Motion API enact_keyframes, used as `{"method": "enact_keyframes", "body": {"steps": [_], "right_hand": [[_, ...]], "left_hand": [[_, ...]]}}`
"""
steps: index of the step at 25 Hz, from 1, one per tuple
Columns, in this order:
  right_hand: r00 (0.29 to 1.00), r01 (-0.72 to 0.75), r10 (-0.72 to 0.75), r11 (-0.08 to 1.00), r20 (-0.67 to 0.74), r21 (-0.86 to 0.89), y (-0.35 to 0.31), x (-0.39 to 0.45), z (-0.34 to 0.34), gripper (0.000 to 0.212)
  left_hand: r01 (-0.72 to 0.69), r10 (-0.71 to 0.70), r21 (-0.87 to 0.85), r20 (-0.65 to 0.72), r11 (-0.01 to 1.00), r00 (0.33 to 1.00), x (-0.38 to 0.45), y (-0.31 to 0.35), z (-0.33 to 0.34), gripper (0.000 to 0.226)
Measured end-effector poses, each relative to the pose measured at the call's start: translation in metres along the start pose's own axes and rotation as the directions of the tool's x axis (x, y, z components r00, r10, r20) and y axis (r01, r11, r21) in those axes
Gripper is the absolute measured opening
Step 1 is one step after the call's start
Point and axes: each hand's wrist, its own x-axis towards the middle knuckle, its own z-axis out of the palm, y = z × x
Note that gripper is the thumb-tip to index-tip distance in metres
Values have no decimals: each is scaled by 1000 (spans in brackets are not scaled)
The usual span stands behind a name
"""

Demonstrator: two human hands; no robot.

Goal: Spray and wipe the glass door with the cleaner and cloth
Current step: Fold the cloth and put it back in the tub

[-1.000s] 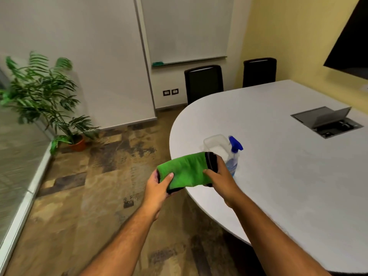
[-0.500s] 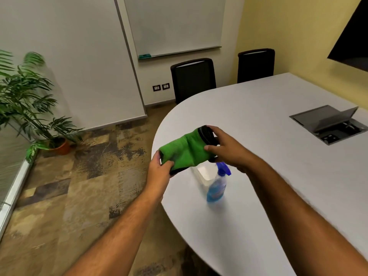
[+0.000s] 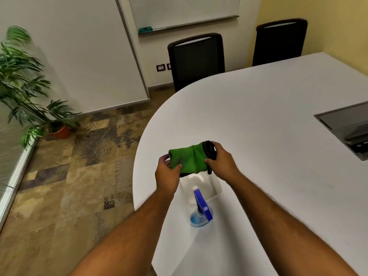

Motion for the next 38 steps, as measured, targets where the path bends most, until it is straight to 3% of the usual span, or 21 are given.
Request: {"method": "enact_keyframes", "body": {"steps": [6,11,13,17,21,25,30,38], "right_hand": [[985,-46,73,984,157,-170,41,26,26,78],[988,108,-89,983,129,-148,70,-15,16,57],[964,154,-106,970,244,-190,82,-43,13,62],[846,255,-81,929,527,-267,82,-90,16,61],[848,167,-11,954,530,-248,60,-108,16,55],[847,213,-90,960,524,-179,40,-104,-18,50],[880,290,-219,951,421,-111,12,-82,-51,48],[947,169,-131,979,293,-111,39,-48,4,43]], "left_hand": [[98,-170,331,195,939,966,17,-38,15,80],[-131,36,429,223,894,974,-18,-57,-9,56],[-227,59,482,340,846,939,-43,-69,-19,63],[-355,-53,539,600,764,798,-82,-97,-19,72],[-314,28,467,523,827,852,-97,-99,-3,60],[-419,211,289,546,861,811,-99,-74,-15,55],[-509,410,126,445,852,796,-84,-29,-13,53],[-384,242,349,386,855,890,-38,-58,22,40]]}}
